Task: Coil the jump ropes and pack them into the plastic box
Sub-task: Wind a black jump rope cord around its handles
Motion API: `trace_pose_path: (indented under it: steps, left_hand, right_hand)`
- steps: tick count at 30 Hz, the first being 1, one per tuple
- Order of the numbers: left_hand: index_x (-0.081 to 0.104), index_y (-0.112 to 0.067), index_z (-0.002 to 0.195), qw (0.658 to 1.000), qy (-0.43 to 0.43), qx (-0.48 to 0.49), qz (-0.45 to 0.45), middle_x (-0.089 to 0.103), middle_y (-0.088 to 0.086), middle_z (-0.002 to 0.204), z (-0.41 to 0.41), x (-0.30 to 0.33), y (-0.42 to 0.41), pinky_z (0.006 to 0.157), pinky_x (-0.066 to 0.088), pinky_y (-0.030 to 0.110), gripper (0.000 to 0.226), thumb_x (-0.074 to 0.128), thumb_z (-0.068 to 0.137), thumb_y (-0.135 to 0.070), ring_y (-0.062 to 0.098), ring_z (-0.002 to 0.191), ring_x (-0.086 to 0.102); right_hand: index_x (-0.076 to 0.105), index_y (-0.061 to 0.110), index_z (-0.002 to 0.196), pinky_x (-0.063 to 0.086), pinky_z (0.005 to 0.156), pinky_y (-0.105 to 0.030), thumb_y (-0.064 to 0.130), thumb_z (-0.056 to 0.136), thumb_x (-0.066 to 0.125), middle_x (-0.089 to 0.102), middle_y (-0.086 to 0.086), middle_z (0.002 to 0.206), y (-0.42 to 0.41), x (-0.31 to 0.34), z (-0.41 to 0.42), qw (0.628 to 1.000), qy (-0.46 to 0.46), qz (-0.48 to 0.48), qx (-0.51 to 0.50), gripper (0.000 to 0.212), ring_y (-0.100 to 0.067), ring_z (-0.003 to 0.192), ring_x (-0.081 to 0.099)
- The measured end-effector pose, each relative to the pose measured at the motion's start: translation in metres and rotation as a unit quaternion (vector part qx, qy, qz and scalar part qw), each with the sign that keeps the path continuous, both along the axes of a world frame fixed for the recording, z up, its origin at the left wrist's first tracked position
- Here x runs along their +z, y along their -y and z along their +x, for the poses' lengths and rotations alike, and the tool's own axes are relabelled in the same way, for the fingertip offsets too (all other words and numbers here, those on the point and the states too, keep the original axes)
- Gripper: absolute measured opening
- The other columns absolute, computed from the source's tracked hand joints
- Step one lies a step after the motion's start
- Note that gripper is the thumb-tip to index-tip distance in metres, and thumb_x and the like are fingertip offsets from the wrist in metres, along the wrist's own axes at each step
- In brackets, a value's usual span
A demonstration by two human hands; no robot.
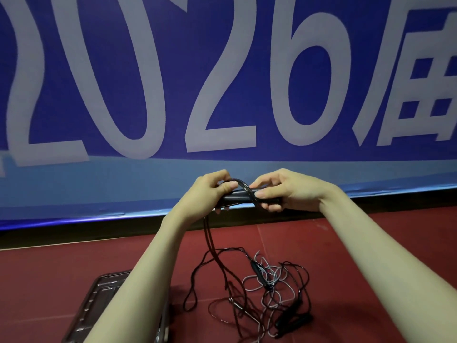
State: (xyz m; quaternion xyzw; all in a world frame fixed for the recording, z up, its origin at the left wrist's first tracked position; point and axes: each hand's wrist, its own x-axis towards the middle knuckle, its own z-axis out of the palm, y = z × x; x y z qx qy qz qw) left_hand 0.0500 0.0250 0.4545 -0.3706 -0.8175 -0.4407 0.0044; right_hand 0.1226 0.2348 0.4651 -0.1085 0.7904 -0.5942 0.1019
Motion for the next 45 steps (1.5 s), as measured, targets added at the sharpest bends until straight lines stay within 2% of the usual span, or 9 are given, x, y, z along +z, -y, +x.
trace_pose_path:
  steps: [4,8,12,15,19,24,33,41,45]
  left_hand:
    - [0.051,-0.012,0.082,0.995,0.038,0.036,0.08,0.053,0.003,0.064,0.001,0.001,-0.007,0.051,0.044,0.022,0.024,0.051,0.098,-0.029,0.009,0.05,0.047]
    - [0.05,-0.01,0.08,0.985,-0.012,0.09,0.144,0.047,-0.002,0.063,0.002,0.0,-0.018,0.052,0.041,0.023,0.026,0.05,0.099,-0.029,0.004,0.047,0.044]
    - [0.046,-0.015,0.075,0.977,-0.045,0.112,0.174,0.044,-0.001,0.06,0.006,0.004,-0.027,0.05,0.039,0.028,0.028,0.05,0.099,-0.027,0.005,0.046,0.041]
    - [0.045,-0.015,0.075,0.972,-0.091,0.127,0.174,0.043,0.001,0.055,0.008,0.005,-0.03,0.053,0.038,0.04,0.027,0.05,0.099,-0.025,0.016,0.052,0.038]
    - [0.049,-0.01,0.082,0.966,-0.141,0.13,0.172,0.047,0.002,0.053,0.005,-0.002,-0.034,0.049,0.031,0.036,0.023,0.049,0.1,-0.024,0.021,0.049,0.035]
    - [0.05,-0.008,0.082,0.968,-0.162,0.115,0.152,0.042,-0.005,0.049,0.003,-0.008,-0.031,0.045,0.026,0.02,0.021,0.051,0.099,-0.021,0.012,0.044,0.037]
    - [0.044,-0.017,0.081,0.966,-0.205,0.105,0.118,0.041,0.005,0.049,-0.004,-0.009,-0.025,0.047,0.03,0.035,0.021,0.053,0.098,-0.025,0.022,0.046,0.034]
    - [0.05,-0.014,0.079,0.999,0.0,0.027,0.047,0.05,0.005,0.056,0.001,0.006,-0.01,0.044,0.041,0.031,0.025,0.054,0.096,-0.032,0.018,0.046,0.043]
    - [0.056,-0.01,0.083,1.0,0.023,-0.019,0.0,0.065,0.002,0.064,-0.003,0.018,-0.001,0.057,0.039,0.029,0.023,0.055,0.096,-0.029,0.017,0.049,0.052]
  right_hand:
    - [0.067,0.003,0.097,0.041,0.055,-0.022,0.0,0.085,0.066,0.063,-0.011,0.081,0.006,-0.004,-0.008,0.987,-0.059,-0.109,-0.104,0.013,-0.016,0.056,0.047]
    - [0.061,0.011,0.08,0.04,0.054,-0.024,0.001,0.085,0.069,0.059,-0.003,0.067,0.018,-0.007,-0.018,0.932,-0.148,-0.198,-0.264,0.014,-0.015,0.052,0.052]
    - [0.056,0.008,0.088,0.035,0.042,-0.022,0.015,0.095,0.06,0.057,-0.005,0.071,0.028,-0.015,-0.022,0.903,-0.216,-0.154,-0.339,0.01,-0.015,0.052,0.053]
    - [0.058,0.007,0.091,0.035,0.041,-0.024,0.025,0.098,0.055,0.06,-0.006,0.073,0.026,-0.017,-0.024,0.904,-0.187,-0.124,-0.363,0.02,-0.015,0.047,0.049]
    - [0.057,0.013,0.095,0.03,0.041,-0.023,0.035,0.1,0.048,0.065,-0.007,0.064,0.023,-0.013,-0.025,0.926,-0.09,-0.121,-0.345,0.024,-0.014,0.045,0.042]
    - [0.042,0.016,0.079,0.02,0.038,-0.021,0.022,0.1,0.044,0.035,0.003,0.053,0.024,-0.014,-0.023,0.926,-0.081,-0.096,-0.357,0.022,-0.007,0.037,0.027]
    - [0.042,0.013,0.077,0.015,0.038,-0.021,0.024,0.097,0.047,0.026,0.004,0.049,0.022,-0.016,-0.023,0.928,-0.038,-0.165,-0.331,0.024,-0.01,0.039,0.019]
    - [0.036,0.015,0.069,0.021,0.042,-0.023,0.031,0.1,0.045,0.034,0.0,0.053,0.015,-0.01,-0.016,0.948,-0.129,0.005,-0.292,0.036,-0.01,0.04,0.027]
    - [0.035,0.016,0.064,0.015,0.044,-0.021,0.019,0.098,0.044,0.031,0.002,0.053,0.019,-0.013,-0.016,0.969,-0.122,-0.022,-0.215,0.035,-0.011,0.04,0.026]
